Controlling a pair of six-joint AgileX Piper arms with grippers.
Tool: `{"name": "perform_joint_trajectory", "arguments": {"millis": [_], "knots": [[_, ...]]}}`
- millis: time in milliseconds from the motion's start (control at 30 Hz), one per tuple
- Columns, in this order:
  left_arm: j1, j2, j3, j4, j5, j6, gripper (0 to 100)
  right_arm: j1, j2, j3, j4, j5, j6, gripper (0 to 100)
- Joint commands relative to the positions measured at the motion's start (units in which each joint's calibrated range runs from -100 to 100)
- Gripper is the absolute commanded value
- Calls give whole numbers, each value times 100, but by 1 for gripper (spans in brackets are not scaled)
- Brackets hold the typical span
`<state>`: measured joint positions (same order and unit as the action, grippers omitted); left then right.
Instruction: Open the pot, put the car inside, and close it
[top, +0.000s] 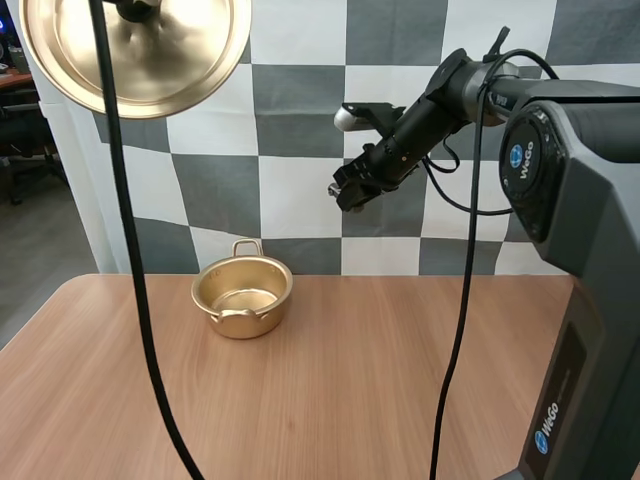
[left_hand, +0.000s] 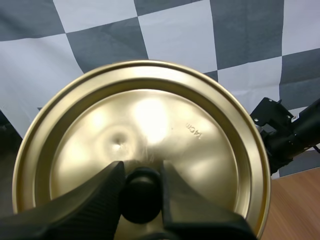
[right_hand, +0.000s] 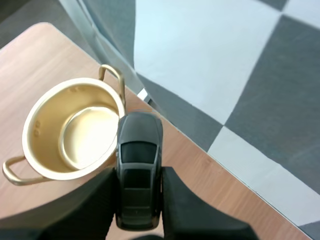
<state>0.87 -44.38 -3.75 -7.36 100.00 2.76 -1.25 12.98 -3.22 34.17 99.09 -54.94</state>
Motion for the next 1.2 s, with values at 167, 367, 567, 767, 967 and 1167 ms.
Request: {"name": "perform_joint_trajectory", "arguments": {"millis": [167, 367, 567, 767, 967, 1167], "knots": [[4, -675, 3, 403, 0, -5, 0, 785, 17, -191, -29, 91, -128, 0], [4, -731, 51, 526, 0, -5, 0, 1475, 298, -202, -93, 91, -96, 0], [4, -995, 540, 526, 0, 31, 0, 1984, 863, -202, -383, 91, 281, 0], [4, -1147, 781, 526, 0, 112, 0, 2122, 1206, -202, -400, 91, 278, 0], [4, -1186, 766, 526, 0, 112, 0, 2147, 1333, -202, -554, -334, 278, 0], [4, -1301, 766, 487, 0, 112, 0, 2147, 1414, -219, -867, -828, 278, 0]]}}
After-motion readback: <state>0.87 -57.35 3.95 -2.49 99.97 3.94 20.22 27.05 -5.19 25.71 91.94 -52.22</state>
